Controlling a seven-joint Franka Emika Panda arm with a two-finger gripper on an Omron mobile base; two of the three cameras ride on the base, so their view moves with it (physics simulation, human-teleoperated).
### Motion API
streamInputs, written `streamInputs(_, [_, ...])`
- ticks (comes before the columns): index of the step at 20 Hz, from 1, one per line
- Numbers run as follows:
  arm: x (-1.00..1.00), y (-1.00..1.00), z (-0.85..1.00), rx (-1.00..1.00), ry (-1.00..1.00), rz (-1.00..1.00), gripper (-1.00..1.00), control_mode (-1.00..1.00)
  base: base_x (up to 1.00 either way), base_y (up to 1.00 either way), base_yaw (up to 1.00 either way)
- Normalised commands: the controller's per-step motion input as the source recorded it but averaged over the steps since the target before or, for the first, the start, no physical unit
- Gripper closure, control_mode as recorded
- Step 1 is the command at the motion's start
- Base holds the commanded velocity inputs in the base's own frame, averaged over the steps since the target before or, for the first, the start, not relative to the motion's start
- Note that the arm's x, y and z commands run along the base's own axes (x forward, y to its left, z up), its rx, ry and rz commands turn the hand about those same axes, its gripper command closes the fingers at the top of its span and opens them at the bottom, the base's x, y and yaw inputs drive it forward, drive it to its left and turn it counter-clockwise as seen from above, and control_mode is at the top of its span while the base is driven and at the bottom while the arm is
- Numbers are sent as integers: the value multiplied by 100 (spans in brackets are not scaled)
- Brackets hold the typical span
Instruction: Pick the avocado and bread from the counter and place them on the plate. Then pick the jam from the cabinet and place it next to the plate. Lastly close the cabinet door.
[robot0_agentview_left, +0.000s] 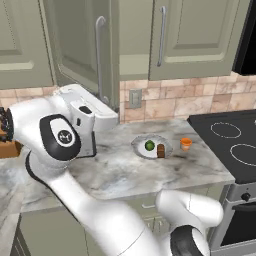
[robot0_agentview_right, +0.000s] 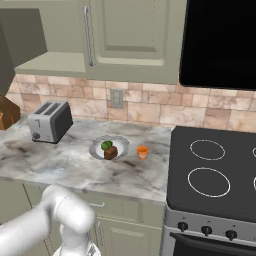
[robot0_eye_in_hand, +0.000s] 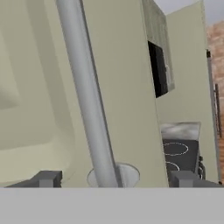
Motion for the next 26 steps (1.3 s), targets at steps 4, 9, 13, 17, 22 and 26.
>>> streamInputs(4, [100,-62,-51,0,7,12,-100,-100,0,0,0])
streamInputs(9, [100,-47,-75,-6,3,17,-100,-100,0,0,0])
streamInputs(13, [100,-41,-18,0,5,13,-100,-100,0,0,0])
streamInputs(17, [100,-32,-25,0,15,3,-100,-100,0,0,0])
streamInputs(22, [100,-7,-21,-4,28,-1,-100,-100,0,0,0])
streamInputs(26, [100,-18,-4,-3,26,-6,-100,-100,0,0,0])
